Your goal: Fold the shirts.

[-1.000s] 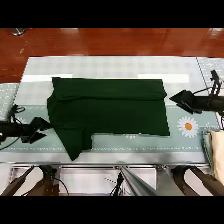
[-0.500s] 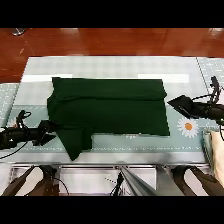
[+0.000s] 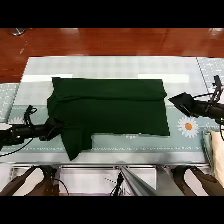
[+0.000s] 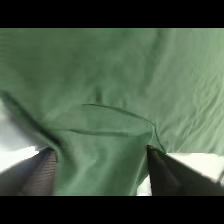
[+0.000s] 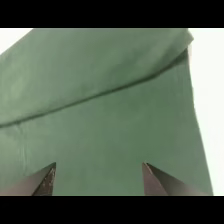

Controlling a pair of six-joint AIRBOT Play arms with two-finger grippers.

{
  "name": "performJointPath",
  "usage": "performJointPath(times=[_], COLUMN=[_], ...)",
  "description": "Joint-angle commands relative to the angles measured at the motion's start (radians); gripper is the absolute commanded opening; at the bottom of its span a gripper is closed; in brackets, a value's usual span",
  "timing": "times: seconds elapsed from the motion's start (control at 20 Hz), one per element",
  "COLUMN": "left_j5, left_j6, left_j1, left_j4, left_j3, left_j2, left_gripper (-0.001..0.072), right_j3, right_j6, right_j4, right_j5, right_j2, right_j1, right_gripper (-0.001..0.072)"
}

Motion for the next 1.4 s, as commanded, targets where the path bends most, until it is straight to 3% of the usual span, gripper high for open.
performJointPath(times=[0.0,0.1,0.3,0.35,0.5,0.7,1.25,1.3,1.35], left_j5=[-0.008,-0.034,-0.045,-0.045,-0.046,-0.045,-0.056,-0.057,-0.056], left_j6=[0.018,0.043,0.040,0.040,0.040,0.040,0.040,0.040,0.040], left_j1=[-0.032,-0.032,-0.032,-0.032,-0.032,-0.032,-0.032,-0.032,-0.032], left_j4=[-0.005,-0.005,-0.006,-0.006,-0.011,-0.014,-0.014,-0.014,-0.014], left_j3=[0.014,0.043,0.090,0.096,0.099,0.098,0.098,0.098,0.098], left_j2=[-0.018,-0.017,-0.016,-0.016,-0.016,-0.016,-0.016,-0.016,-0.016], left_gripper=[0.0032,0.0027,0.0027,0.0027,0.0027,0.0027,0.0027,0.0027,0.0027], right_j3=[0.000,0.000,-0.020,-0.040,-0.098,-0.119,-0.119,-0.119,-0.119], right_j6=[0.006,0.039,0.089,0.120,0.100,0.081,0.065,0.062,0.050], right_j4=[-0.028,-0.145,-0.480,-0.485,-0.391,-0.387,-0.260,-0.235,-0.205], right_j5=[-0.039,-0.004,0.294,0.309,0.321,0.346,0.163,0.139,0.120], right_j2=[0.001,0.001,0.001,0.001,-0.005,-0.053,-0.282,-0.284,-0.284], right_j1=[-0.056,-0.144,-0.224,-0.217,-0.211,-0.124,-0.006,-0.006,-0.006], right_gripper=[0.0622,0.0622,0.0622,0.0622,0.0621,0.0621,0.0613,0.0603,0.0522])
